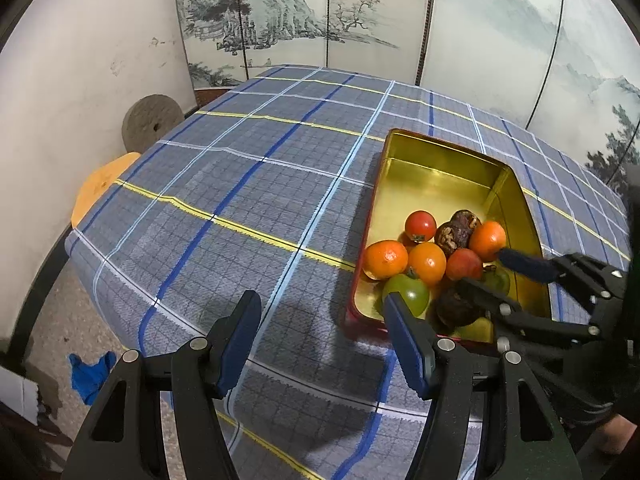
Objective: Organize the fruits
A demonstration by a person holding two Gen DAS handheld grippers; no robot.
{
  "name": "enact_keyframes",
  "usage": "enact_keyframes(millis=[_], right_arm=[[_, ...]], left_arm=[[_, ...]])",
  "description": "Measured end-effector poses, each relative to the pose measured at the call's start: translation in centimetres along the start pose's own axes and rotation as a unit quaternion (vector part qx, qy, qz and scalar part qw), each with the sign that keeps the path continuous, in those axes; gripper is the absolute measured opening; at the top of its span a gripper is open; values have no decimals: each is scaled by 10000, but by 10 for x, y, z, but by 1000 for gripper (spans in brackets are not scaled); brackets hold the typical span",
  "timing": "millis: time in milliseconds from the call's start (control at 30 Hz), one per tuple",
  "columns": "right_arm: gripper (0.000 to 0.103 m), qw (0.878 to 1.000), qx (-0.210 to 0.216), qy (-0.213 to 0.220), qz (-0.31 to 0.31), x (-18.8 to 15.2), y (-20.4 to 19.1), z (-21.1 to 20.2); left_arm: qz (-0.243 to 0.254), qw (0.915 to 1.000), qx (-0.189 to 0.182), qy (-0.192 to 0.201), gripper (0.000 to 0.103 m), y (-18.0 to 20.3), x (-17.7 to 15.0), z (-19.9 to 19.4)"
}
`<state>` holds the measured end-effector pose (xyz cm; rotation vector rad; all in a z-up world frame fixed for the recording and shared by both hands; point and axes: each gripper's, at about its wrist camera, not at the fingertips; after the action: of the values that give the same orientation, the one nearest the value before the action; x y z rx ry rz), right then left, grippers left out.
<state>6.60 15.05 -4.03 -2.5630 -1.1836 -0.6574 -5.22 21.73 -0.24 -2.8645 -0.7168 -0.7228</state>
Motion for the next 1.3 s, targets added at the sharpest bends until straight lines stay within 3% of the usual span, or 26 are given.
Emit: enact_keyframes(millis=[67, 167, 233, 300, 633, 1300], right_arm=[[67, 10000, -31, 80, 31, -3, 0, -10], [69, 9999, -42, 143, 82, -8, 2, -25], [76, 9998, -50, 147, 158, -13, 4, -33], [90, 9996, -105, 123, 229, -19, 8, -41], [99, 9985, -297, -93, 445, -45, 14, -53], [101, 9977, -168, -345, 560, -58, 17, -40]], left_arm=[[47, 10000, 3, 7, 65, 3, 0, -2], [102, 9999, 10, 26, 64, 8, 0, -4], [156, 9999, 8, 47, 65, 12, 0, -7], [207, 9998, 19, 62, 64, 17, -1, -9], [477, 9988, -4, 91, 65, 42, -4, -17], [755, 9971, -49, 86, 65, 68, -5, -19]])
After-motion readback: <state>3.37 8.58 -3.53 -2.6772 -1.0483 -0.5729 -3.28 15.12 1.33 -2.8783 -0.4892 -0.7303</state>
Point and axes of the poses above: each gripper's, at about its wrist camera, not at the fingertips, and z roughly the way its jaws point, y to its right, x to its top, and after that the axes turned 9 degrees about -y, right-handed
